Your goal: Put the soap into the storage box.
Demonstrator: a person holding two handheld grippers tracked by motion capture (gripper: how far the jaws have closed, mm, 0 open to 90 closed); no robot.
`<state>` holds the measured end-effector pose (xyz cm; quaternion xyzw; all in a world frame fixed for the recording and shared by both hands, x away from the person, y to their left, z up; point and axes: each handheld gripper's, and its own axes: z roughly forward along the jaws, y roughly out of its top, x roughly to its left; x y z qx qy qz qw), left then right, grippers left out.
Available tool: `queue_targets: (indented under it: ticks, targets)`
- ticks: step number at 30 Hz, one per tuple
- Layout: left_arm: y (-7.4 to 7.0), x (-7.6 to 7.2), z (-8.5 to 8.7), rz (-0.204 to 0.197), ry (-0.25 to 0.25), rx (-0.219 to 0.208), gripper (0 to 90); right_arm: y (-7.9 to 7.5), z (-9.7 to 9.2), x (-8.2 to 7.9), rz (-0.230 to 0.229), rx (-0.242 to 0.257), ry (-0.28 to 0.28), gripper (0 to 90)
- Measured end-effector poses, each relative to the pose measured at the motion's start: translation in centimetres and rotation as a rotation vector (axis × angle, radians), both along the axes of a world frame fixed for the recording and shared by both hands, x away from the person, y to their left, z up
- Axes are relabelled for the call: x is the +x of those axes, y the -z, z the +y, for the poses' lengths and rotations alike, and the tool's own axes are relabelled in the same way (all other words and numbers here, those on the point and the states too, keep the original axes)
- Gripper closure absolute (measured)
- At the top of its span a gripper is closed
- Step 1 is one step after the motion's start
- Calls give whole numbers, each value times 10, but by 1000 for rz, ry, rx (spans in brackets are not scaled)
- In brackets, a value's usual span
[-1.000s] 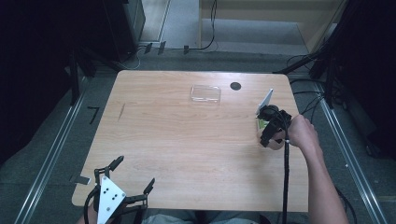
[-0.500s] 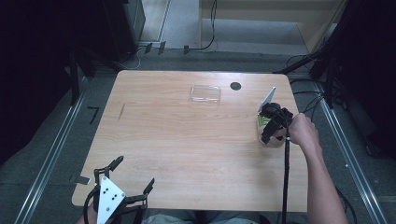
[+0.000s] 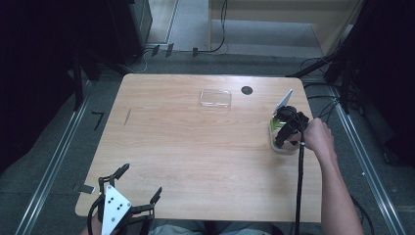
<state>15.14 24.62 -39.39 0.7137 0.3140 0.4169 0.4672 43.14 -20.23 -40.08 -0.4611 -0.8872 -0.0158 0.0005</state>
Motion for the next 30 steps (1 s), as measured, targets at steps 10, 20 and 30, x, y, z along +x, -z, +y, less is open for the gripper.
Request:
queue_targets:
  ticks: [10,20,30]
  targets:
    - [0,0,0,0,1,0,0,2,-5,5,-30,9,35,337]
    - [0,0,0,-1,1,-1,0,5,-8,9,-58,18,58,337]
    - [0,0,1,-1,1,0,0,8,-12,12,-77,28,89,337]
